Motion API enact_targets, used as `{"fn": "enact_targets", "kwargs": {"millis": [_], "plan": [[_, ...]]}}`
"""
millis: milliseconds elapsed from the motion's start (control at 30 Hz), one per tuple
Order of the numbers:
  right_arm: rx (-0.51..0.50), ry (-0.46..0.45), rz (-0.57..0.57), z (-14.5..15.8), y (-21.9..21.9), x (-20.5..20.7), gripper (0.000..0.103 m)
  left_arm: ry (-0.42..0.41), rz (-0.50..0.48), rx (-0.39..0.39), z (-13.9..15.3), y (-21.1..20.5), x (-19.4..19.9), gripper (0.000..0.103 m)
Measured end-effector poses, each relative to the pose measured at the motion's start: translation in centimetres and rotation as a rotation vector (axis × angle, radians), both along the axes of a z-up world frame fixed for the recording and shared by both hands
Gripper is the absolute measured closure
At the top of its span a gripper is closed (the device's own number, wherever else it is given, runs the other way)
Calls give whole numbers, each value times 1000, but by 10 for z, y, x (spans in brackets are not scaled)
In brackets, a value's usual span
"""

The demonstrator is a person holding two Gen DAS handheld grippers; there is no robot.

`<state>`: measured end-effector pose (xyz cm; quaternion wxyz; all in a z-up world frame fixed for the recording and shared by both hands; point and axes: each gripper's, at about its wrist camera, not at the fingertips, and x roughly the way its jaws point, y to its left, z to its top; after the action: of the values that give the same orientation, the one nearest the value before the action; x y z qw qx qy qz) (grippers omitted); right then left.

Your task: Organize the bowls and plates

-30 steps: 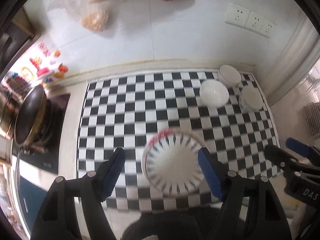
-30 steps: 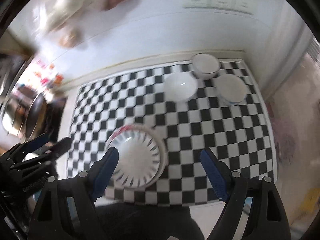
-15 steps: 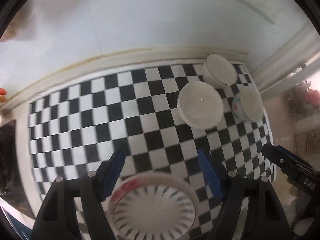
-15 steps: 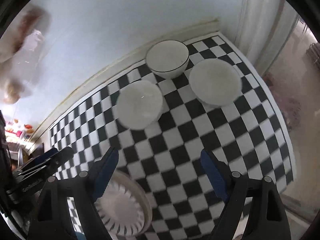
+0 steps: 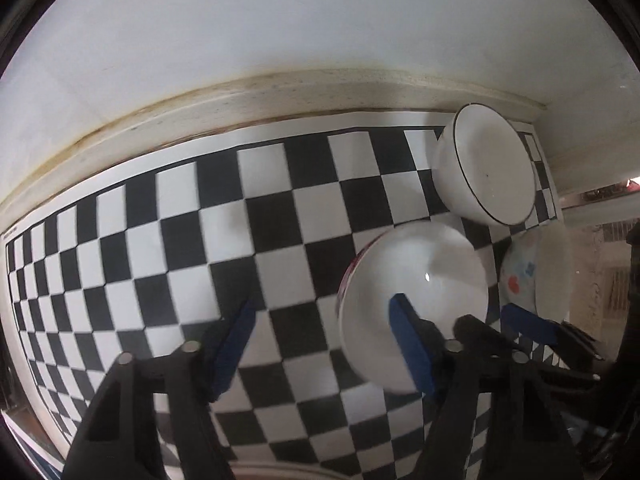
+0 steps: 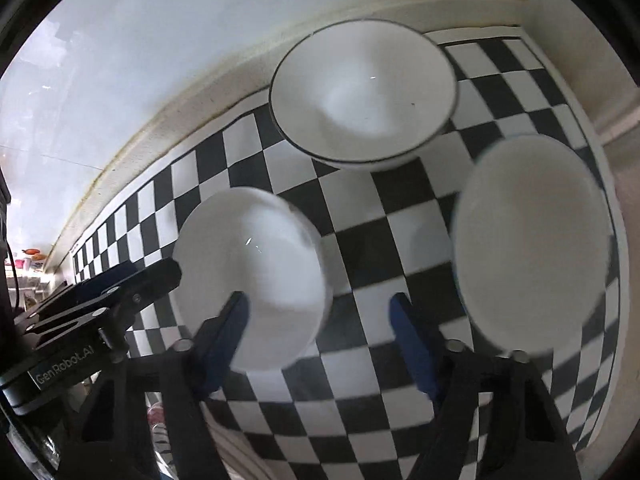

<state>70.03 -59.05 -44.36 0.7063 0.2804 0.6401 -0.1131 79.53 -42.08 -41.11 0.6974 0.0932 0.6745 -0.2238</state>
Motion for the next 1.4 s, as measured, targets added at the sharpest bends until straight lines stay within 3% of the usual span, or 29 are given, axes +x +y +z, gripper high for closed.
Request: {"fn": "enact_targets", "kwargs": {"millis": [167, 300, 367, 467, 600, 833, 1033, 1233, 1400], "plan": [[15, 23, 27, -17, -2, 16, 44, 67, -17, 3, -19, -11, 8, 64], [41, 38, 46, -31, -6, 26, 61, 90, -34, 18, -32, -18, 7, 66], [54, 44, 54, -36, -5, 29, 68, 104, -37, 22, -37, -19, 3, 73], [60, 49, 67, -42, -1, 32, 82, 103, -51, 35, -40, -20, -3, 75], [24, 48, 97, -40, 2, 29, 93, 86, -63, 40, -39, -24, -15, 79], [31, 37, 115, -33, 6, 19, 94, 89, -57, 32, -31, -25, -34, 79], [45, 11, 124, -13, 5, 5, 94, 74, -57, 22, -3, -20, -62, 79], [60, -14, 134, 12, 12, -34, 94, 60, -83, 12, 30, -11, -107, 79], [67, -14, 140, 23, 15, -90, 94, 82, -104, -5, 43, -6, -155, 79]]}}
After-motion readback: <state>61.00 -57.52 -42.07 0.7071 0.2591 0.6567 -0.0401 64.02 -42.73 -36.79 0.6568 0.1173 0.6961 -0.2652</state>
